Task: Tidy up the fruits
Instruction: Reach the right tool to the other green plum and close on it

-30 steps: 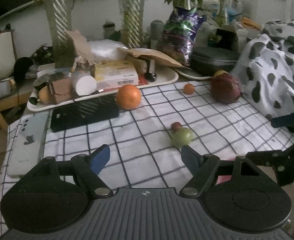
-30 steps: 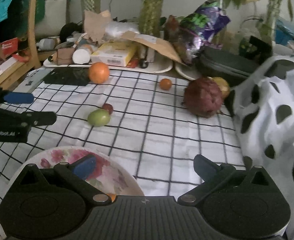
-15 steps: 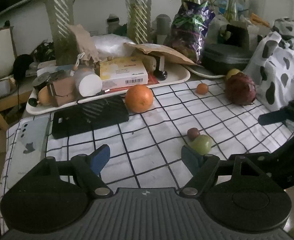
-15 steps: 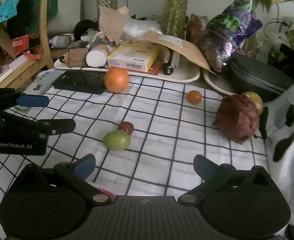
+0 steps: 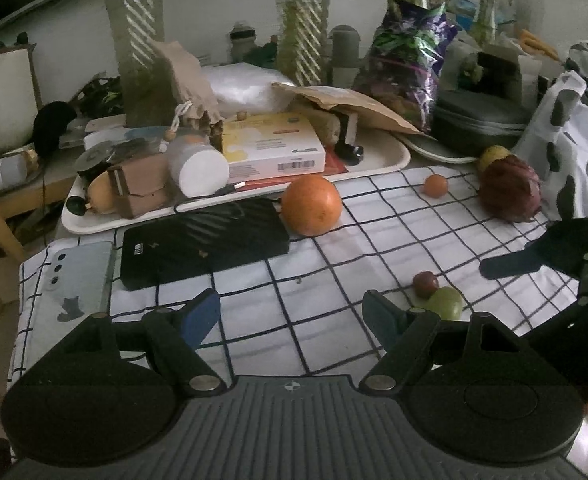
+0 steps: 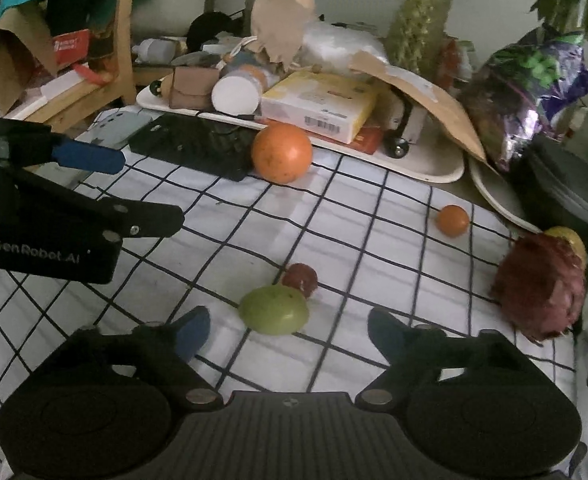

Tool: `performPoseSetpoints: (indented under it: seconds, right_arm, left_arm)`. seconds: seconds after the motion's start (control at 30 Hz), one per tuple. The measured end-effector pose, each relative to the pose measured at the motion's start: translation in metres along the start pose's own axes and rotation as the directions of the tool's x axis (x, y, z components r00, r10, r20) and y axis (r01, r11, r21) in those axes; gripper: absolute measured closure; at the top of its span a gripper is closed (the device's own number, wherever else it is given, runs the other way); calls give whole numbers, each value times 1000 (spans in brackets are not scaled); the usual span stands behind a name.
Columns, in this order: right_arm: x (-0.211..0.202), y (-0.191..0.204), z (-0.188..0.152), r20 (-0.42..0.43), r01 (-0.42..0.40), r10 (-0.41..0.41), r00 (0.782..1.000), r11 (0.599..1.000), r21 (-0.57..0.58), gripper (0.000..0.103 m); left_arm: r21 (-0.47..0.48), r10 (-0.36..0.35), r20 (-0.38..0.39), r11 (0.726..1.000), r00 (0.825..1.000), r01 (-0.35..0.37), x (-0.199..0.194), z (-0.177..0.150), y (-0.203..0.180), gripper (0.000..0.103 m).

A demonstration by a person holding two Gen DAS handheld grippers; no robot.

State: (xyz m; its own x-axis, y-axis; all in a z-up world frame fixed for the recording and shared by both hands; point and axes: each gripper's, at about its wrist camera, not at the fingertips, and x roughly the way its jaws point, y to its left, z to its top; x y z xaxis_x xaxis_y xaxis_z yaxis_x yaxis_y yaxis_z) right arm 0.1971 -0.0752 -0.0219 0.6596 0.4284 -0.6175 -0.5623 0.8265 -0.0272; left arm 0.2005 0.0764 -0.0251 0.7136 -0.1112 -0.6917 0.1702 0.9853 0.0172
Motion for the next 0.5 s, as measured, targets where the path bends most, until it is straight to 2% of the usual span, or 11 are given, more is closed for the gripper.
performPoseSetpoints:
  seconds: [0.17,0.23,0.3,0.5]
  right_arm:
    - [10,1,4,-6,-7,7,1000,1000,-3,35]
    - [12,1,4,-11,-18,18,1000,1000,-7,53]
    - [13,2,4,-23,-38,37,999,999,-11,62]
    - [4,-2,5,0,-45,45,999,999,-9,62]
  left_arm:
    - [-14,-8,-8,1000,1000,8,2,1,4,26]
    - [-6,-8,-6,1000,1000,8,1,0,2,26]
    - [-1,-5,-8,1000,1000,5,2,0,1,26]
    - [6,0,-2,1000,1000,0,3,-2,-2,26]
